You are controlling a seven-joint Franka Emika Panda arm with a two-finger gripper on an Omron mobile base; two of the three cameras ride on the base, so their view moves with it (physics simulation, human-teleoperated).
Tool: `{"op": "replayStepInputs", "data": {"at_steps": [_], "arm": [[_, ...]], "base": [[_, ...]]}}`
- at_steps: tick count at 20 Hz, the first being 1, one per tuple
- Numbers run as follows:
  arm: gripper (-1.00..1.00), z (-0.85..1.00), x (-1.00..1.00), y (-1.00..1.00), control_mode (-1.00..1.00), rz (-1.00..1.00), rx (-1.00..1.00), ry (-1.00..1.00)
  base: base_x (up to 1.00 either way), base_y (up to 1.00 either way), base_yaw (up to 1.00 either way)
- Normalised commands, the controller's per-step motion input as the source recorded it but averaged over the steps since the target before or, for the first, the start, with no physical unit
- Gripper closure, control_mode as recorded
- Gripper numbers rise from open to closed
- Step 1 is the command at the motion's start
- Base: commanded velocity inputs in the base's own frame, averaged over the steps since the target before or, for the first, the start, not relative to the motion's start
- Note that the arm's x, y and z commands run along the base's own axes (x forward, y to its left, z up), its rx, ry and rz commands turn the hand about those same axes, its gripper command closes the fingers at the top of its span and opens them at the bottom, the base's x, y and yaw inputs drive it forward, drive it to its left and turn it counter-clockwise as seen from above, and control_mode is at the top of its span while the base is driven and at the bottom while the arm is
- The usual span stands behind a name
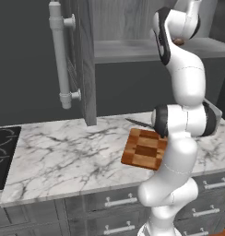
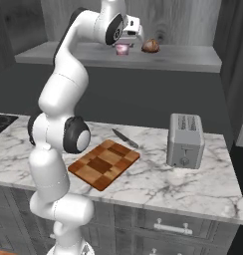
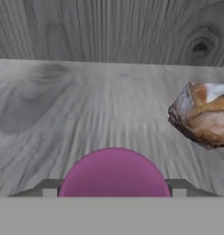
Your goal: Pick the bread, place it on the cutting board, pick the jam, place it on the counter, and close the cabinet.
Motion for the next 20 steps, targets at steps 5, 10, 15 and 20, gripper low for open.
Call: {"op": "replayStepInputs", "data": {"at_steps": [5, 10, 15, 20], "arm": [[1.00, 0.00, -0.27, 0.00, -1.00, 0.00, 0.00, 0.00], [1.00, 0.00, -0.33, 0.00, -1.00, 0.00, 0.00, 0.00], [1.00, 0.00, -0.35, 0.00, -1.00, 0.00, 0.00, 0.00], [1.00, 0.00, -0.45, 0.00, -1.00, 0.00, 0.00, 0.00]], "base": [[0.00, 0.00, 0.00], [0.00, 0.00, 0.00], [0.00, 0.00, 0.00], [0.00, 0.00, 0.00]]}}
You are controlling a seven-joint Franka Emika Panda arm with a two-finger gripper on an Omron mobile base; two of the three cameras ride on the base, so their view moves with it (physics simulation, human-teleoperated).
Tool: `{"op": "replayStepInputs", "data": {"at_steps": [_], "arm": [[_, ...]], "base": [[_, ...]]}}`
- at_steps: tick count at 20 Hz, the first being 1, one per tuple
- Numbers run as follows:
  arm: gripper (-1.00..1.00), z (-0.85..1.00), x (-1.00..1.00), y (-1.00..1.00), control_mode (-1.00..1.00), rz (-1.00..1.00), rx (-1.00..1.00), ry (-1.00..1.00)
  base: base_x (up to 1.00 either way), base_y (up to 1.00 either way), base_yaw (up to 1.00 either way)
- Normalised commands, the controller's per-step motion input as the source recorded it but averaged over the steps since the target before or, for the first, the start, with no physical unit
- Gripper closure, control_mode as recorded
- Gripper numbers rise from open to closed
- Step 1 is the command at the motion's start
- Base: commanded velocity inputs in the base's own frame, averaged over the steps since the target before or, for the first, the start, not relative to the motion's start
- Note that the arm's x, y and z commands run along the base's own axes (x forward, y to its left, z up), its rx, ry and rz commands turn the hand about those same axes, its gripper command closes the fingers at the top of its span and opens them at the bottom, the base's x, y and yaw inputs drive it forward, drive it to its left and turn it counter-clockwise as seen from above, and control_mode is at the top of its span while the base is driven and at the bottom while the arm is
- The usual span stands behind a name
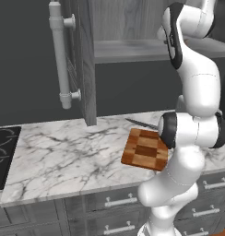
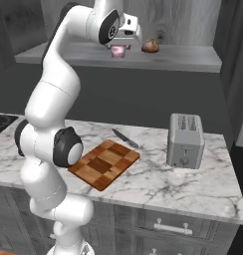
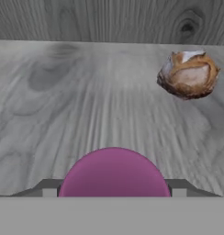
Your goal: Pick the bread, place it on the cutting board, pick the jam, place it on the counter, and close the cabinet.
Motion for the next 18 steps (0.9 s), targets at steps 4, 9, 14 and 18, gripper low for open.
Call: {"op": "replayStepInputs", "data": {"at_steps": [4, 9, 14, 18], "arm": [[1.00, -0.02, -0.41, 0.00, -1.00, 0.00, 0.00, 0.00], [1.00, -0.13, -0.46, -0.07, -1.00, 0.00, 0.00, 0.00], [1.00, -0.19, -0.40, -0.08, -1.00, 0.00, 0.00, 0.00], [1.00, -0.16, -0.37, -0.07, -1.00, 0.00, 0.00, 0.00]], "base": [[0.00, 0.00, 0.00], [0.00, 0.00, 0.00], [0.00, 0.00, 0.00], [0.00, 0.00, 0.00]]}}
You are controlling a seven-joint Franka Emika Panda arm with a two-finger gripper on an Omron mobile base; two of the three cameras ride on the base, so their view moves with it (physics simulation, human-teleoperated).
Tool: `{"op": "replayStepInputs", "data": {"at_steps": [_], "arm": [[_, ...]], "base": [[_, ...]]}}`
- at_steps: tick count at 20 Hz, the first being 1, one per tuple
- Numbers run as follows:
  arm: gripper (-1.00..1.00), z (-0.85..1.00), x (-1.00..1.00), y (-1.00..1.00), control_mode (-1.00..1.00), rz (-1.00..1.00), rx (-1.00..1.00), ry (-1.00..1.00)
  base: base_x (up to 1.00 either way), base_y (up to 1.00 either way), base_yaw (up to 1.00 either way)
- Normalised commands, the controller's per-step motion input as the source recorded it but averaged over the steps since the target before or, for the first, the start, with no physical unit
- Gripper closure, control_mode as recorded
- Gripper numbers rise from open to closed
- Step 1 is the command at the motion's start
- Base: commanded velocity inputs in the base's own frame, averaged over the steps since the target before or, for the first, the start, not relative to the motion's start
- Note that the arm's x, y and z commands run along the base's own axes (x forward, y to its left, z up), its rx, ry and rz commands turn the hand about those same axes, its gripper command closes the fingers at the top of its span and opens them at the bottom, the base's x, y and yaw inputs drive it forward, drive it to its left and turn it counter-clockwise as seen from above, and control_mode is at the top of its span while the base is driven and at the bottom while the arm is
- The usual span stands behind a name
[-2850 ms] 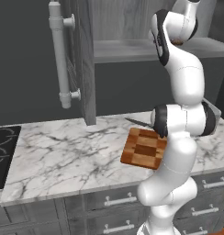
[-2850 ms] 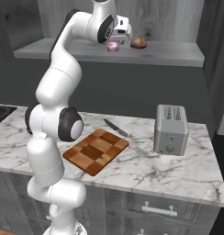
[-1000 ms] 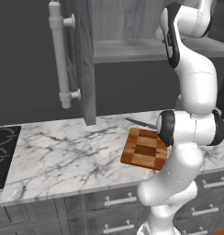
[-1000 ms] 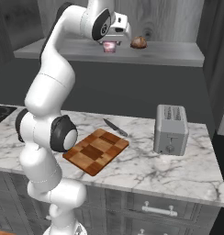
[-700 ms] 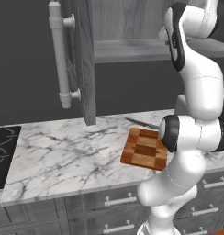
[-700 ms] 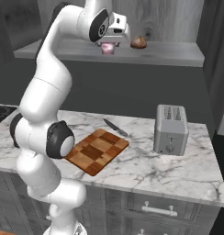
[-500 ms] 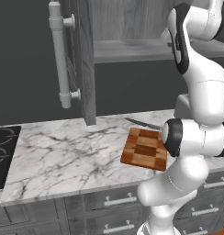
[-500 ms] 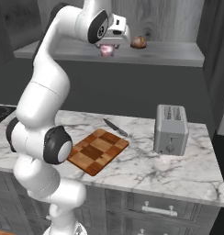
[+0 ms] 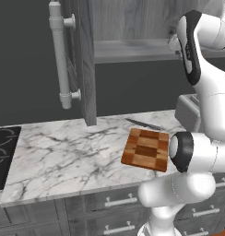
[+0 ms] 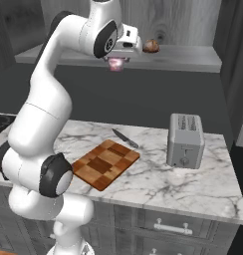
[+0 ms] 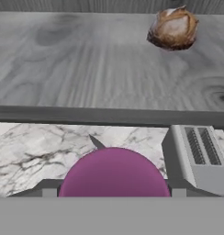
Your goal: Pick the bread, place it on the cutting board, pick the jam, place it on the counter, and close the cabinet.
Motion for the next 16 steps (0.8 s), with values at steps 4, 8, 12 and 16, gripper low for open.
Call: {"op": "replayStepInputs", "data": {"at_steps": [4, 8, 12, 16], "arm": [[1.00, -0.16, -0.30, -0.01, -1.00, 0.00, 0.00, 0.00], [1.00, -0.16, -0.28, 0.00, -1.00, 0.00, 0.00, 0.00], [1.00, -0.11, -0.20, -0.01, -1.00, 0.00, 0.00, 0.00], [1.00, -0.11, -0.18, 0.00, -1.00, 0.00, 0.00, 0.00]], "base": [[0.00, 0.00, 0.00], [0.00, 0.00, 0.00], [0.00, 0.00, 0.00], [0.00, 0.00, 0.00]]}}
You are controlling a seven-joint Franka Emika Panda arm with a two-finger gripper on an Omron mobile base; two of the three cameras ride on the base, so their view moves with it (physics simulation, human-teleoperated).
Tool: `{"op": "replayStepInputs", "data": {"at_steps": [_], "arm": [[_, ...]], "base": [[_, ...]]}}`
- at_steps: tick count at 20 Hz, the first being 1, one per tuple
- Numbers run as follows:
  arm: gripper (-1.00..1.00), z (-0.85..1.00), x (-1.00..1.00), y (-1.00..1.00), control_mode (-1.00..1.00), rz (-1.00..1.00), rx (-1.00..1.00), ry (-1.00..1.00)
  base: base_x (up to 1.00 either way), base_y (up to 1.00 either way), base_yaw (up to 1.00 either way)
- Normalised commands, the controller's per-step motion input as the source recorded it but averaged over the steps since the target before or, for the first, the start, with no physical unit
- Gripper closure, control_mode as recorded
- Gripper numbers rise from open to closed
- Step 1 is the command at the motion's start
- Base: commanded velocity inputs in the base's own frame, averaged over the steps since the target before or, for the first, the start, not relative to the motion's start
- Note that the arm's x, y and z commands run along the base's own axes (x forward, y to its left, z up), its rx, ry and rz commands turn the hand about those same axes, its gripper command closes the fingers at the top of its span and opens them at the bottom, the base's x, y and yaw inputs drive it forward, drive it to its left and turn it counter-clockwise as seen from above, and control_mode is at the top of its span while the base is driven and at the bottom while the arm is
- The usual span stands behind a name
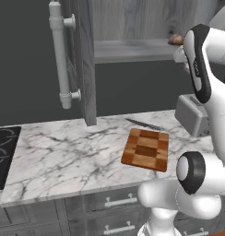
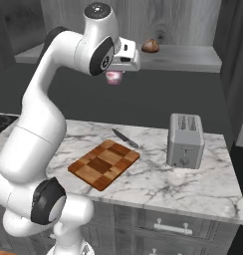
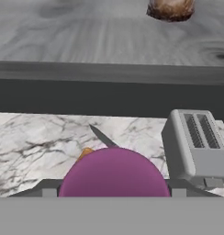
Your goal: Pick the bread, place it on the cutting board, pick the jam, place it on the counter, and close the cabinet.
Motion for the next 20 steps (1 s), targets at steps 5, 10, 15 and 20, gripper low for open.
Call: {"op": "replayStepInputs", "data": {"at_steps": [5, 10, 15, 20], "arm": [[1.00, -0.12, -0.17, 0.00, -1.00, 0.00, 0.00, 0.00], [1.00, -0.13, -0.17, 0.00, -1.00, 0.00, 0.00, 0.00], [1.00, -0.16, -0.21, 0.00, -1.00, 0.00, 0.00, 0.00], [1.00, -0.20, -0.26, -0.01, -1.00, 0.00, 0.00, 0.00]], "base": [[0.00, 0.00, 0.00], [0.00, 0.00, 0.00], [0.00, 0.00, 0.00], [0.00, 0.00, 0.00]]}}
